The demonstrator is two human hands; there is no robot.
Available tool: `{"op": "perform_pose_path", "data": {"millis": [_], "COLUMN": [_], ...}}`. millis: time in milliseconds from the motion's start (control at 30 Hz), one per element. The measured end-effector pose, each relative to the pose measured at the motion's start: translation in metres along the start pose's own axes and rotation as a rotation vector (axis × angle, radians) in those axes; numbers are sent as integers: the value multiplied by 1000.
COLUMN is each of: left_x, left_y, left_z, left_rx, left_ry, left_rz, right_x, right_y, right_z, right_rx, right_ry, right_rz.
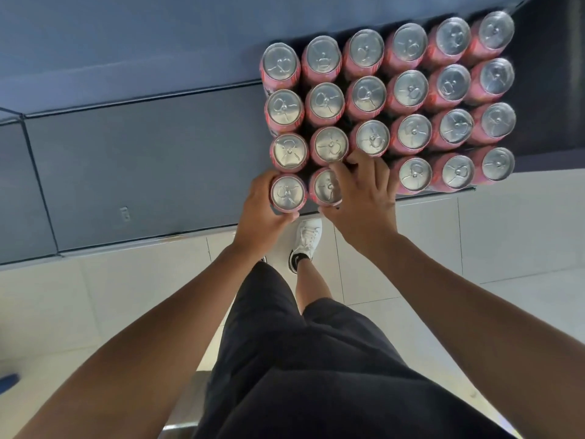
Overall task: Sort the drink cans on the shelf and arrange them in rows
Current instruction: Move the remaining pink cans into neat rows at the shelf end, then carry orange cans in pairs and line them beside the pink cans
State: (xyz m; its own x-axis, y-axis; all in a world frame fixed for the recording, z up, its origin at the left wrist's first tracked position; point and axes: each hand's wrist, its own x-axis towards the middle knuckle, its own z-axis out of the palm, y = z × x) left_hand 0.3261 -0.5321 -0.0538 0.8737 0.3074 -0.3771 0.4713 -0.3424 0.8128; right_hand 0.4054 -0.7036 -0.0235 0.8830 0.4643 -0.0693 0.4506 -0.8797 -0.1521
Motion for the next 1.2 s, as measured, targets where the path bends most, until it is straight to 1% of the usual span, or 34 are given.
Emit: {"op": "perform_pose_path", "data": {"millis": [167, 333, 400, 500, 600, 733, 800, 867, 1000, 1133, 1200], "left_x": [0, 0, -2, -12, -26, -45, -54, -65, -89, -115, -129], "left_y": [0, 3, 7, 15, 28, 46, 52, 57, 62, 58, 53], "left_z": [10, 4, -2, -16, -33, -57, -70, -84, -113, -143, -160], "left_rx": [-63, 17, 61, 150, 307, 566, 681, 782, 880, 903, 893], "left_ry": [13, -36, -69, -115, -119, -41, 5, 40, 122, 227, 289], "left_rz": [-37, -18, -10, 36, 114, 292, 400, 452, 411, 296, 277], "right_x": [-2, -3, -4, -4, -2, 0, 2, 3, 8, 12, 12], "right_y": [7, 3, 2, 2, 1, -8, -14, -21, -43, -79, -99], "right_z": [9, 2, -6, -21, -37, -63, -76, -87, -103, -117, -123], "right_rx": [-41, -28, 24, 111, 169, 191, 187, 172, 118, 87, 82], "right_ry": [30, -24, -52, -67, -76, -53, -90, -127, -112, -132, -148], "right_rz": [23, 7, -43, -170, -285, -412, -473, -535, -640, -654, -678]}}
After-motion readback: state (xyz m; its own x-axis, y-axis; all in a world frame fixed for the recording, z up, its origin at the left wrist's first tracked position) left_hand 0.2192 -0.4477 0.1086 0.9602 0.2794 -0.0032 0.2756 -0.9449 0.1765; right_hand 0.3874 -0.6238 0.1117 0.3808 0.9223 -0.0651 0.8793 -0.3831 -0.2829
